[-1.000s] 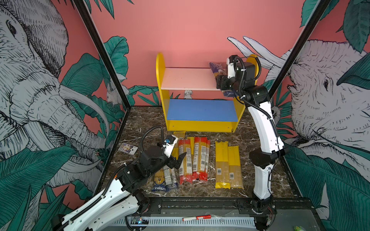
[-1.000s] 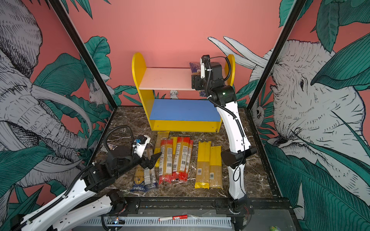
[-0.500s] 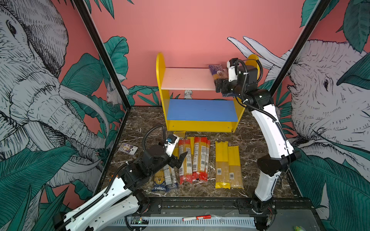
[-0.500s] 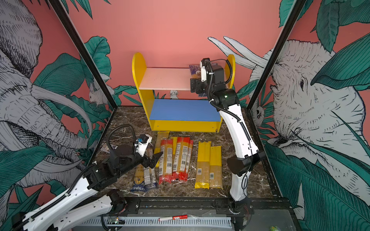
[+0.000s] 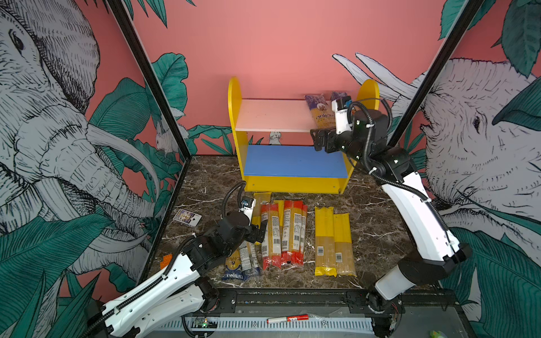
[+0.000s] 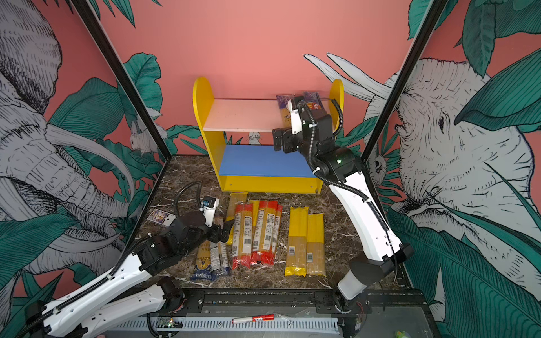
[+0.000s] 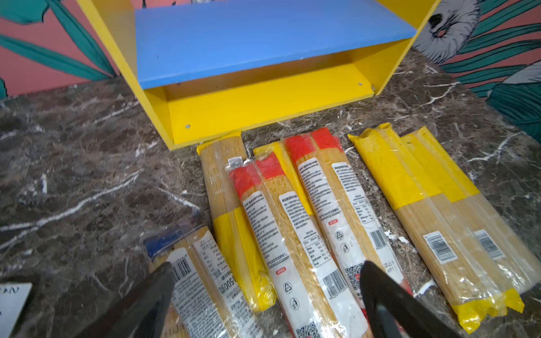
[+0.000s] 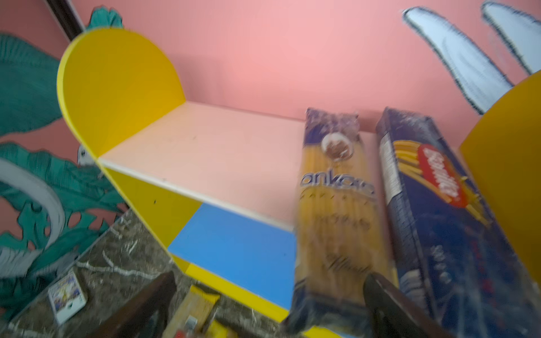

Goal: Arrange pasta packages on shelves
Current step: Place the pasta bag on the shelf, then pick up the pasta bag from the pasta bags.

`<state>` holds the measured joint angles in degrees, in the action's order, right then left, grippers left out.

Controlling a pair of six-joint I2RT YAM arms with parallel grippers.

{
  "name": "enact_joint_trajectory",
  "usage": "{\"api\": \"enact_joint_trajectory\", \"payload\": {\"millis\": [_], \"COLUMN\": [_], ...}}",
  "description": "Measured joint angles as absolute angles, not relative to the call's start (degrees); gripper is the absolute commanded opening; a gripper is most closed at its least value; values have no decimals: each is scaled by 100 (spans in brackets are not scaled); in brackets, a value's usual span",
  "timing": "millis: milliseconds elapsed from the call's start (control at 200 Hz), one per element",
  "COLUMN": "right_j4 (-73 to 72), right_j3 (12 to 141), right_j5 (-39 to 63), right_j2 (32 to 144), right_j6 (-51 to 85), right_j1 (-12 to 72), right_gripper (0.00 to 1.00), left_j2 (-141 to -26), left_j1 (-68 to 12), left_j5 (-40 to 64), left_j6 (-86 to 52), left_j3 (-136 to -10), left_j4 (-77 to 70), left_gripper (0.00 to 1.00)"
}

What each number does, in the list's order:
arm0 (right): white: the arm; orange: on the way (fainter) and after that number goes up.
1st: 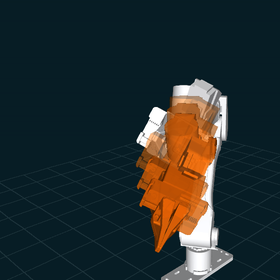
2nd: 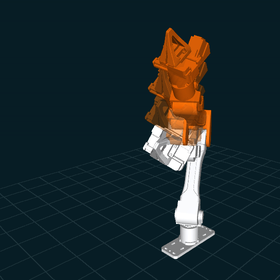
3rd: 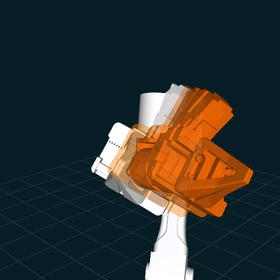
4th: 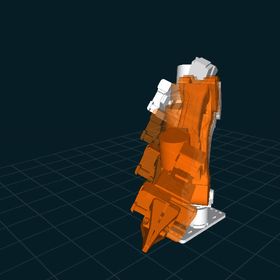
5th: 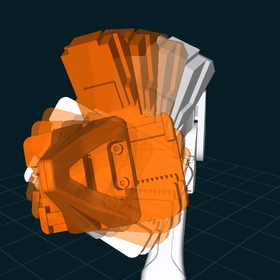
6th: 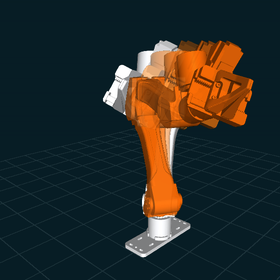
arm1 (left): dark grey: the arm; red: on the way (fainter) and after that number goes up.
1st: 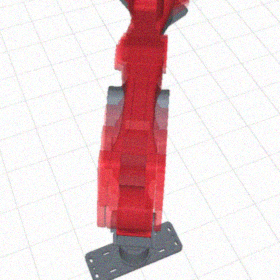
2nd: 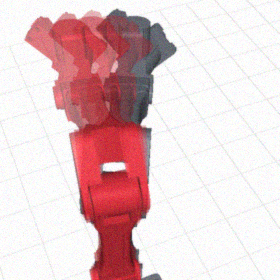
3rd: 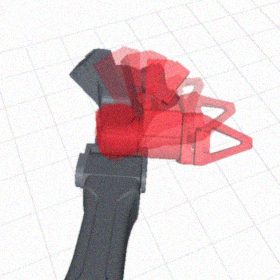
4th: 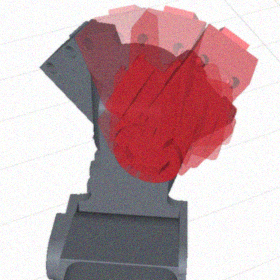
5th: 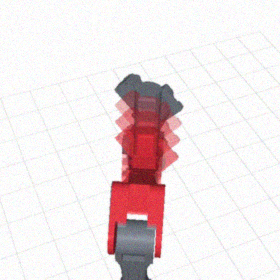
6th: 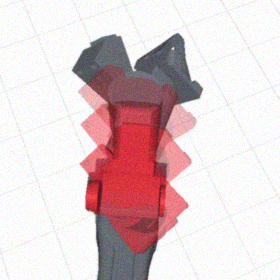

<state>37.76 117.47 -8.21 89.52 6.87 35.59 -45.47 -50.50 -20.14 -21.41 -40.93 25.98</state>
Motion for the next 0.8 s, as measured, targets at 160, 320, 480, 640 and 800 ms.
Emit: {"api": "enact_joint_trajectory", "payload": {"millis": [160,320,480,640,800], "right_j4": [3710,3750,3756,3798,3913], "right_j3": [10490,9351,8274,7266,6573], "right_j5": [-1168,-1529,-1765,-1892,-1929], "right_j2": [8270,7561,6825,6313,6267], "right_j6": [642,827,1131,1577,1898], "right_j1": [4239,4480,4810,4877,4875], "right_gripper": [99,99,99,99,99], "left_j2": [-4473,-4355,-4646,-5148,-5789], "left_j1": [-5050,-5129,-5559,-5981,-6219], "left_j5": [-2040,-1903,-1905,-1914,-1916], "left_j6": [-2869,-3529,-3896,-4104,-4281], "left_j3": [-3601,-3068,-2917,-2917,-2954], "left_j4": [2827,2847,2838,2657,2368], "left_gripper": [99,99,98,98,98]}}
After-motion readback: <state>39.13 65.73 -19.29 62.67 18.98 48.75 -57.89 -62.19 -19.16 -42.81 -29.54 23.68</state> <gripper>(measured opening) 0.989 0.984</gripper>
